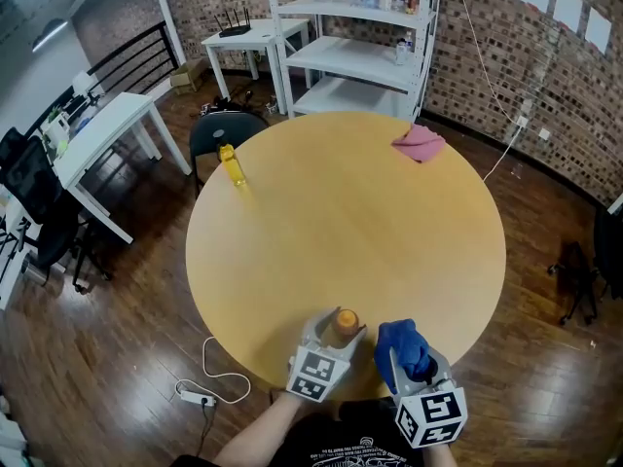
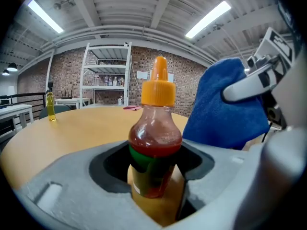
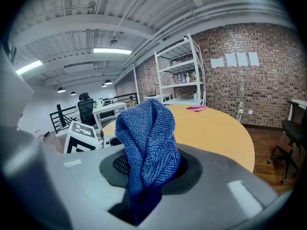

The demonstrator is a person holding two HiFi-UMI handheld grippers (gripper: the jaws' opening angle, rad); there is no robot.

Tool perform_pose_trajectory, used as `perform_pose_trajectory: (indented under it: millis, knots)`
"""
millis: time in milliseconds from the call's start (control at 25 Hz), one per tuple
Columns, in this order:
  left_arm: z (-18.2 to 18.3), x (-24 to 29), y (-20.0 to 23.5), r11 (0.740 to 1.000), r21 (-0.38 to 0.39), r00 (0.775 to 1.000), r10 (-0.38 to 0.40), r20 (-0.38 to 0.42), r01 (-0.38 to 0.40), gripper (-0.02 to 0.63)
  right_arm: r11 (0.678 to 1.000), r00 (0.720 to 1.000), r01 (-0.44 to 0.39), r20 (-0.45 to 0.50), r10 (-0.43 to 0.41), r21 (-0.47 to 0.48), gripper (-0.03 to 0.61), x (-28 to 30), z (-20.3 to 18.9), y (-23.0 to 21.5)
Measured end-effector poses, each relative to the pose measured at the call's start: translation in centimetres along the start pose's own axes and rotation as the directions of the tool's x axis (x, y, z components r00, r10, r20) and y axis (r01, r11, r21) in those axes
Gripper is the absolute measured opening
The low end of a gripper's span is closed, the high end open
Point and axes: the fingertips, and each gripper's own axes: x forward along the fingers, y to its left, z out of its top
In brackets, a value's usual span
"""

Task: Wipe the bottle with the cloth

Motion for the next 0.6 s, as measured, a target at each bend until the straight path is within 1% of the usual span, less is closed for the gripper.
perform_pose_trajectory:
  millis: [120, 320, 440, 600]
  knots:
    - [0.4, -0.4, -0.2, 0.998, -0.038, 0.999, -0.040, -0.001, 0.040, 0.276, 1.000, 1.000, -0.005, 0.004, 0.005, 0.000, 0.110, 0.2, 0.5, 0.2]
    - [2.9, -1.4, -1.6, 0.986, -0.099, 0.991, -0.128, 0.047, 0.132, 0.275, 1.000, 1.000, -0.012, 0.024, 0.012, -0.002, 0.110, -0.1, 1.4, 0.2]
    - [5.1, -2.2, -2.4, 0.974, -0.129, 0.980, -0.176, 0.089, 0.186, 0.275, 1.000, 0.998, -0.024, 0.060, 0.024, -0.008, 0.110, -0.7, 3.6, 0.5]
    - [7.8, -3.9, -3.3, 0.969, -0.105, 0.970, -0.209, 0.121, 0.222, 0.275, 0.996, 0.989, -0.051, 0.138, 0.060, -0.069, 0.110, -1.8, 8.0, 1.8]
